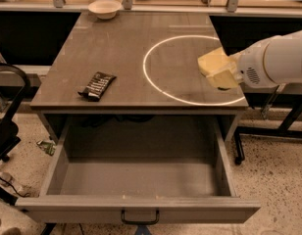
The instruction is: Place sponge into top drawer
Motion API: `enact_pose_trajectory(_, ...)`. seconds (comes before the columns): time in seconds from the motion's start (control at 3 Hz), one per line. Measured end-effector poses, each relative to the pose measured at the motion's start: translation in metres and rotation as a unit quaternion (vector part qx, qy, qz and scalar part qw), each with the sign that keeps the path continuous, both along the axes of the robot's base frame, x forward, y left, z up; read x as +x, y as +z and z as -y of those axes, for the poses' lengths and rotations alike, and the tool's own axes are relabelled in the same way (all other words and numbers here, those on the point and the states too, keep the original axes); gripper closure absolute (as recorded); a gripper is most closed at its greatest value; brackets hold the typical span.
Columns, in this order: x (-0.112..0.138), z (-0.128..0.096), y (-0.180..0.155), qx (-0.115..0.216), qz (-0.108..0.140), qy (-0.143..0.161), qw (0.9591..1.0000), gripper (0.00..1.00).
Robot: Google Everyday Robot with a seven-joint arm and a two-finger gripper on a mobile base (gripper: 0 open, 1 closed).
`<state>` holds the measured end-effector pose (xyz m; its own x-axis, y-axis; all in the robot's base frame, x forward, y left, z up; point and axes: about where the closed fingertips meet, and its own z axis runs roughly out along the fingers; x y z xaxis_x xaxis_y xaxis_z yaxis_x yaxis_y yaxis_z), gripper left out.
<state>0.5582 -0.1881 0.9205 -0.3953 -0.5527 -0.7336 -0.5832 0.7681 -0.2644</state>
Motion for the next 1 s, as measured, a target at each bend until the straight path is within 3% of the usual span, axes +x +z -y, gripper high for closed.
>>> enact_pose_trajectory(0.33, 0.000, 0.000, 0.000, 0.000, 0.000, 0.000, 1.0000, 1.00)
enact_pose_trajectory(0.67, -0.015, 0.008, -0.008, -0.004, -0.004, 0.014, 0.9999, 1.00)
enact_pose_trajectory(1.0, -0.068, 0.019, -0.037, 0.007, -0.031, 0.037, 0.9988, 1.00)
